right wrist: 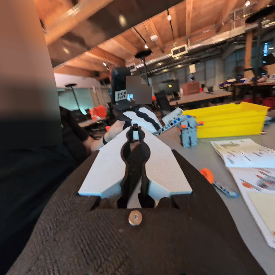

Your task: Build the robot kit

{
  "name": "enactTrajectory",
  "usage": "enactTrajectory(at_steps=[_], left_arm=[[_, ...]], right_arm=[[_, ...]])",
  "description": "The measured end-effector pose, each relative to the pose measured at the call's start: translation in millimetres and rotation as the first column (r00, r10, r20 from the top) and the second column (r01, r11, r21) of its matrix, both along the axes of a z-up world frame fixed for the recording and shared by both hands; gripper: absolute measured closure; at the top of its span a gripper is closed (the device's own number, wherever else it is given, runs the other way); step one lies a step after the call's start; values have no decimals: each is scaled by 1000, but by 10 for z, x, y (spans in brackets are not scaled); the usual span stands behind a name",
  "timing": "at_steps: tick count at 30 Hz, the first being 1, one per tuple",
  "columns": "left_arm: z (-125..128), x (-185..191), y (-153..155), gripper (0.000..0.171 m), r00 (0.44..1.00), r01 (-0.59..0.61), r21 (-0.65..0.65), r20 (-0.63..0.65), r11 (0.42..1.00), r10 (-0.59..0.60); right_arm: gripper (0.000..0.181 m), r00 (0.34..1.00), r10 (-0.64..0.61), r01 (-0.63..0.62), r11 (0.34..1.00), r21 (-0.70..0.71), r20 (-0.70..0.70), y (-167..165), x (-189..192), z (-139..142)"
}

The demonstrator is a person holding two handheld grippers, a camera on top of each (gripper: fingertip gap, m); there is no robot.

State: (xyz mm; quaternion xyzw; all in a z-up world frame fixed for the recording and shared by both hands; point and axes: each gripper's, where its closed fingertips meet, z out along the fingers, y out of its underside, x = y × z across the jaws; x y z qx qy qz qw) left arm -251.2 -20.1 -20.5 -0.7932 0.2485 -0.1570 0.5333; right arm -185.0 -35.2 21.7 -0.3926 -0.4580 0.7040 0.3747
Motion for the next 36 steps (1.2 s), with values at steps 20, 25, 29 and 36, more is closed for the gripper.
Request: enactTrajectory(at_steps=[20, 25, 29, 36], left_arm=[[394, -57, -419, 166, 990, 43, 191, 124, 981, -68], [321, -398, -374, 166, 992, -117, 198, 59, 973, 108], [259, -617, -427, 166, 981, -191, 176, 61, 966, 183], [150, -798, -485, 166, 964, -261, 147, 81, 954, 252]], right_arm=[[177, 977, 211, -212, 977, -18, -27, -526, -299, 338], [176, 999, -36, 31, 982, 185, 27, -422, -698, 273], [177, 899, -427, 415, 762, 497, -95, -250, -956, 236], [176, 735, -655, 474, 313, 823, -174, -415, -1209, -239]])
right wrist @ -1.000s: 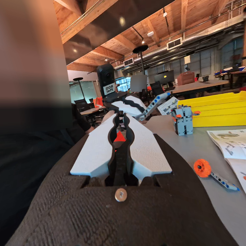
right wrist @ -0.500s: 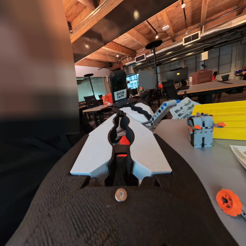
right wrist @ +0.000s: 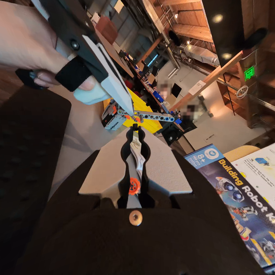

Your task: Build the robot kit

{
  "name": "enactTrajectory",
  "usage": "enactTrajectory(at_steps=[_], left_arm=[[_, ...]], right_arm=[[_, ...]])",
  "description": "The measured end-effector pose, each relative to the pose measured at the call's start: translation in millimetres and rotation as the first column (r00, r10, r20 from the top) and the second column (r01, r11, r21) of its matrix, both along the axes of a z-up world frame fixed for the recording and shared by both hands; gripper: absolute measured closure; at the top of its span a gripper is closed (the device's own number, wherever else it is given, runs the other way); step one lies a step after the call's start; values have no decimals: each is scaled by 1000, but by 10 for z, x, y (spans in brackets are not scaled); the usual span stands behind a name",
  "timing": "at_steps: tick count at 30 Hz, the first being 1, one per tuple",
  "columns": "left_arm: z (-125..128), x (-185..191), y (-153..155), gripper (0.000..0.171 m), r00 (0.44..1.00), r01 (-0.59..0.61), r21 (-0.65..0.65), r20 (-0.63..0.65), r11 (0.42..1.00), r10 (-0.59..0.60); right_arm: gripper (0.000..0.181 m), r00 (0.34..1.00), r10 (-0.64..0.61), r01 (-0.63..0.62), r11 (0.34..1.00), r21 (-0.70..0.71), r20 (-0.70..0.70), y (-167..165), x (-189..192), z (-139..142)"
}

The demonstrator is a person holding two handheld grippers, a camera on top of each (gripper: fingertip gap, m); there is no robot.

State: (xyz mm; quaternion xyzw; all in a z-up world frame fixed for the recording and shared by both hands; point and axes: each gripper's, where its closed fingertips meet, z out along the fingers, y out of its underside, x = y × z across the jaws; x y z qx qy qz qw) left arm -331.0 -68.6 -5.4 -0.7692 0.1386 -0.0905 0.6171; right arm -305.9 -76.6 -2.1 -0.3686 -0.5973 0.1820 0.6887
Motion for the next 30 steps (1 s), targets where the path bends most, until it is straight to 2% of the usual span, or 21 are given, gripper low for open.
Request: enactTrajectory(at_steps=[5, 8, 13, 18, 30], left_arm=[[-74, -68, 44, 166, 999, -37, -20, -7, 999, 37], [-83, -66, 73, 166, 999, -42, -30, 8, 999, 42], [-105, -15, 109, 166, 999, -40, -39, -9, 998, 40], [-136, 11, 127, 166, 998, -47, -43, -32, 998, 46], [-263, -24, 149, 166, 968, -130, -41, -221, 991, 118]], right_arm=[[176, 993, -104, 99, 992, -80, -60, 141, 40, 62], [176, 995, -99, 96, 989, -115, -18, 170, 19, -31], [176, 995, -97, 92, 988, -123, -30, 172, 36, -2], [176, 994, -105, 106, 985, -137, 19, 207, 22, -86], [176, 983, -158, 171, 974, -148, 94, 276, -4, -233]])
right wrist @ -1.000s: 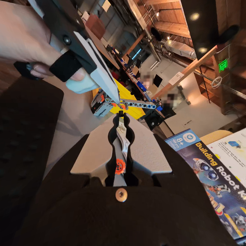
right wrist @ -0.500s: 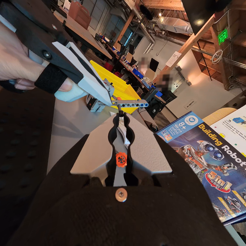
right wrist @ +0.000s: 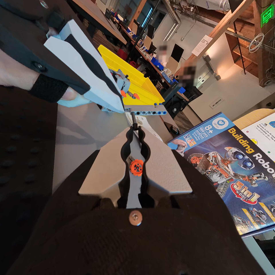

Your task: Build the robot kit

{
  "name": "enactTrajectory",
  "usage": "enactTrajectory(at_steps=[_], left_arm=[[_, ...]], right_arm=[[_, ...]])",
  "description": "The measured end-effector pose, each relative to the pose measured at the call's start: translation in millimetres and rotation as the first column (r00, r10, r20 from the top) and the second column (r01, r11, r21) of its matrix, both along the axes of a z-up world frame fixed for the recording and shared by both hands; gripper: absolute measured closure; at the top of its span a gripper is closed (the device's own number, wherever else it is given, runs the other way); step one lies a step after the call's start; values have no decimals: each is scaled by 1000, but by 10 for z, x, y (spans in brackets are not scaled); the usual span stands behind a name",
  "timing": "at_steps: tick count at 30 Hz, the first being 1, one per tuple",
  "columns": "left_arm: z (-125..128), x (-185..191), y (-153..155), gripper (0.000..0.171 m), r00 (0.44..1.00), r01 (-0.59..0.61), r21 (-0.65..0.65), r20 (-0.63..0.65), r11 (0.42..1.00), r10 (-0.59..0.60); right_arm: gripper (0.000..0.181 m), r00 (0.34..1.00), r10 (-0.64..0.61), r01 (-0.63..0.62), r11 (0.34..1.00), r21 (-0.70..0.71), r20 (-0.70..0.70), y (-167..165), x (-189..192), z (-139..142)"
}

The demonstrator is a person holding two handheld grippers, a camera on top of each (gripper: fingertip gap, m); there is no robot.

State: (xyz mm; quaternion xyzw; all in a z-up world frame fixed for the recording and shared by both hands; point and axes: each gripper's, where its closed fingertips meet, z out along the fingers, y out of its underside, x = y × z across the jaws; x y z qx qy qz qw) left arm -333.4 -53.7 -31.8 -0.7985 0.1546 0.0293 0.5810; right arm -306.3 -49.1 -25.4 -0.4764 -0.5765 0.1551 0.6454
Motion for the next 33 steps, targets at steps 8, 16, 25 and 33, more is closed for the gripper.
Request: enactTrajectory(at_steps=[8, 16, 25, 33], left_arm=[[-85, -26, 32, 166, 993, -40, -8, -107, 999, 39], [-198, -39, 50, 166, 990, -59, -62, -133, 996, 50], [-260, -62, 52, 166, 983, -69, -63, -177, 996, 57], [-309, -52, 112, 166, 981, -76, -43, -180, 996, 67]], right_arm=[[176, 999, -23, 25, 998, -61, 38, 35, -13, -107], [176, 991, -53, 47, 997, 59, 123, 67, -26, -217], [176, 996, -14, 28, 989, -145, 91, 74, -37, -290], [176, 999, 27, -39, 826, -563, -29, 118, -34, -425]])
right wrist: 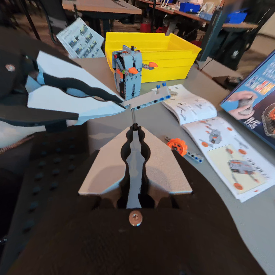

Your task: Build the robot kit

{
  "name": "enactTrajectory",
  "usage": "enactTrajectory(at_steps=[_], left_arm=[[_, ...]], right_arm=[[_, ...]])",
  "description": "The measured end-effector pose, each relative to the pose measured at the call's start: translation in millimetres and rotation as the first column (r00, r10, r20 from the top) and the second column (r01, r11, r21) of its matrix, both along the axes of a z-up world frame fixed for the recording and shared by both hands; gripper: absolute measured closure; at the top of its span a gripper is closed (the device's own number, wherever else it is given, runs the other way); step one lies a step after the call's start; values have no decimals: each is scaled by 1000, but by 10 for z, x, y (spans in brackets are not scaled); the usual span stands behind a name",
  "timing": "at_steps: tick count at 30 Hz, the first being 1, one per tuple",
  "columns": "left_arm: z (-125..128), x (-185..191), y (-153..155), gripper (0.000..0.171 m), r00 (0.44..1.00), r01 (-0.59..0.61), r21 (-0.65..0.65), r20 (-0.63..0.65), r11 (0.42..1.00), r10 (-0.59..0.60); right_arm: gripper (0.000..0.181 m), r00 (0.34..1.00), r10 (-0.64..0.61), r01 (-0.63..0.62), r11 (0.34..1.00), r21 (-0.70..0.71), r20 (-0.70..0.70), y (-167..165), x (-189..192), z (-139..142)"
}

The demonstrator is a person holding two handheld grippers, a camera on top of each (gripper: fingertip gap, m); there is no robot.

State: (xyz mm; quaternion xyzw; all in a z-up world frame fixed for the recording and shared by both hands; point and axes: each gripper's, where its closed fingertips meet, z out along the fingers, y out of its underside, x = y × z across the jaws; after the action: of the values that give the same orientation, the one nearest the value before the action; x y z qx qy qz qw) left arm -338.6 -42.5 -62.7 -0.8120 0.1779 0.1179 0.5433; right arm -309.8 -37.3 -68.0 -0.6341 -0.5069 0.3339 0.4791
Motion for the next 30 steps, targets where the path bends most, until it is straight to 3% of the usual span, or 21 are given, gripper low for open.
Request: enactTrajectory(at_steps=[5, 12, 25, 30], left_arm=[[-14, 15, 24, 166, 1000, 7, 9, 0, 1000, -7], [17, 28, 19, 166, 1000, 20, 29, -16, 999, -20], [-20, 13, 5, 166, 997, 24, 19, -79, 1000, -23], [-18, 24, 11, 166, 990, 29, 32, -138, 999, -25]], right_arm=[[176, 995, 26, -48, 974, -222, -100, 3, -2, -13], [176, 977, 77, -141, 932, -334, -198, -15, -1, 24], [176, 979, 121, -165, 943, -288, -164, -31, 3, -15], [176, 978, 116, -171, 917, -360, -171, -23, 9, -45]])
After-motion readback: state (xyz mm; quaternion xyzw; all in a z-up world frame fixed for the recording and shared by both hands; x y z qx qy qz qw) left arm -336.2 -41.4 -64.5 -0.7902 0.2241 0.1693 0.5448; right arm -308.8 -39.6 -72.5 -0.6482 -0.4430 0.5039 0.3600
